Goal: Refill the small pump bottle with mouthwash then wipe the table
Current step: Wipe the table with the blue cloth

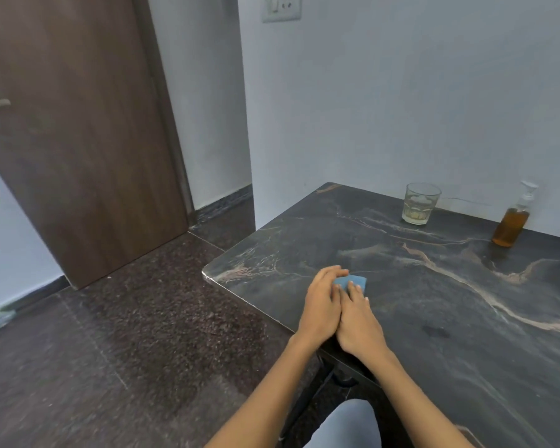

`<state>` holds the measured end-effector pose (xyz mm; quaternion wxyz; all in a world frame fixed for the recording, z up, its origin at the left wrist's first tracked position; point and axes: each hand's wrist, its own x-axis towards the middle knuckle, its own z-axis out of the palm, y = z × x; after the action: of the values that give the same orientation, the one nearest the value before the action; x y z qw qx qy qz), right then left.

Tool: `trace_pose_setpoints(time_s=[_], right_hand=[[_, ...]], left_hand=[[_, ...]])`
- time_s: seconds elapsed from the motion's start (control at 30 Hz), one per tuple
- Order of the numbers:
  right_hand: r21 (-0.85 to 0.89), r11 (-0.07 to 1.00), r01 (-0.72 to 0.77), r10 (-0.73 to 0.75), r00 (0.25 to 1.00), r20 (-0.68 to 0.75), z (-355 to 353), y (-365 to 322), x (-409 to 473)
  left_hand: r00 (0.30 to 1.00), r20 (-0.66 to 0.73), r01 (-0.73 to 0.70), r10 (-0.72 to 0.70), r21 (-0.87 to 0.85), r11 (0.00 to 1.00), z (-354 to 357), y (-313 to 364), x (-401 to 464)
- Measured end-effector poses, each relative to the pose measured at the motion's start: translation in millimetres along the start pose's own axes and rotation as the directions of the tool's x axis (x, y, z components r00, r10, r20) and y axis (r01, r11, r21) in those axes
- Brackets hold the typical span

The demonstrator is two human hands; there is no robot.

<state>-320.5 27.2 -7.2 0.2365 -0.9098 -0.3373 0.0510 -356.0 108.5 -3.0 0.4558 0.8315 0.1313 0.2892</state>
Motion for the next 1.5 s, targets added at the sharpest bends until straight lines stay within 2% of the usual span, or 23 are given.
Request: trace_pose_setpoints(time_s=[0.23,0.43,0.6,0.73,0.8,0.87,0.93,1.0,1.1,1.2,1.3,1.37,1.43,1.5], right_hand=[[-0.125,0.992,0.021,-0.025,0.999,-0.026,5.5,4.4,-0.6],[-0.299,0.952,-0.069,0.068,0.998,-0.015,10.8,-11.5,16.2],[-0.309,0.944,-0.119,0.139,0.989,0.044,24.4,-30.9,64.6],[-0.269,0.955,-0.124,0.157,0.983,0.101,37.8,-54.5,129.6],[-0.263,0.963,-0.064,0.100,0.987,0.125,48.9,-73.4,153.9],[-0.242,0.968,0.066,-0.023,0.985,0.174,64.2,-95.7,162.3],[-0.254,0.924,0.288,-0.230,0.944,0.235,80.6,-113.8,151.4],[-0.272,0.835,0.478,-0.420,0.874,0.246,86.7,-116.4,125.5],[-0.231,0.812,0.536,-0.507,0.844,0.175,75.9,-86.1,86.5],[-0.284,0.845,0.452,-0.424,0.892,0.158,56.1,-40.5,72.5],[-0.373,0.899,0.229,-0.191,0.972,0.136,42.2,-22.1,109.9],[-0.358,0.924,0.132,-0.083,0.985,0.149,42.6,-37.7,141.5],[-0.331,0.935,0.129,-0.077,0.983,0.165,54.1,-63.1,162.0],[-0.320,0.921,0.222,-0.164,0.966,0.198,68.2,-87.7,166.3]], left_hand=[[0.998,0.022,0.050,-0.051,0.031,0.998,7.7,-15.4,13.1],[0.995,0.027,0.092,-0.094,0.060,0.994,-7.2,-29.2,39.8],[0.978,-0.174,0.140,-0.118,0.123,0.983,-47.0,-61.7,54.9],[0.919,-0.356,0.229,-0.166,0.142,0.963,-87.0,-92.8,43.0],[0.886,-0.428,0.253,-0.177,0.126,0.959,-101.7,-101.5,37.5],[0.859,-0.483,0.239,-0.171,0.083,0.967,-109.5,-102.7,33.8],[0.827,-0.536,0.226,-0.169,0.042,0.973,-112.1,-101.8,32.3],[0.788,-0.587,0.222,-0.189,-0.016,0.975,-111.2,-103.2,31.7],[0.772,-0.590,0.240,-0.238,-0.076,0.968,-109.6,-106.8,30.8],[0.776,-0.580,0.274,-0.248,-0.044,0.961,-104.7,-110.8,33.7],[0.769,-0.608,0.266,-0.197,0.025,0.964,-97.7,-110.9,37.1],[0.773,-0.615,0.257,-0.158,0.075,0.963,-95.0,-109.5,37.4],[0.759,-0.628,0.239,-0.174,0.021,0.971,-95.5,-107.2,38.0],[0.709,-0.673,0.211,-0.209,-0.080,0.974,-97.5,-105.5,36.6]])
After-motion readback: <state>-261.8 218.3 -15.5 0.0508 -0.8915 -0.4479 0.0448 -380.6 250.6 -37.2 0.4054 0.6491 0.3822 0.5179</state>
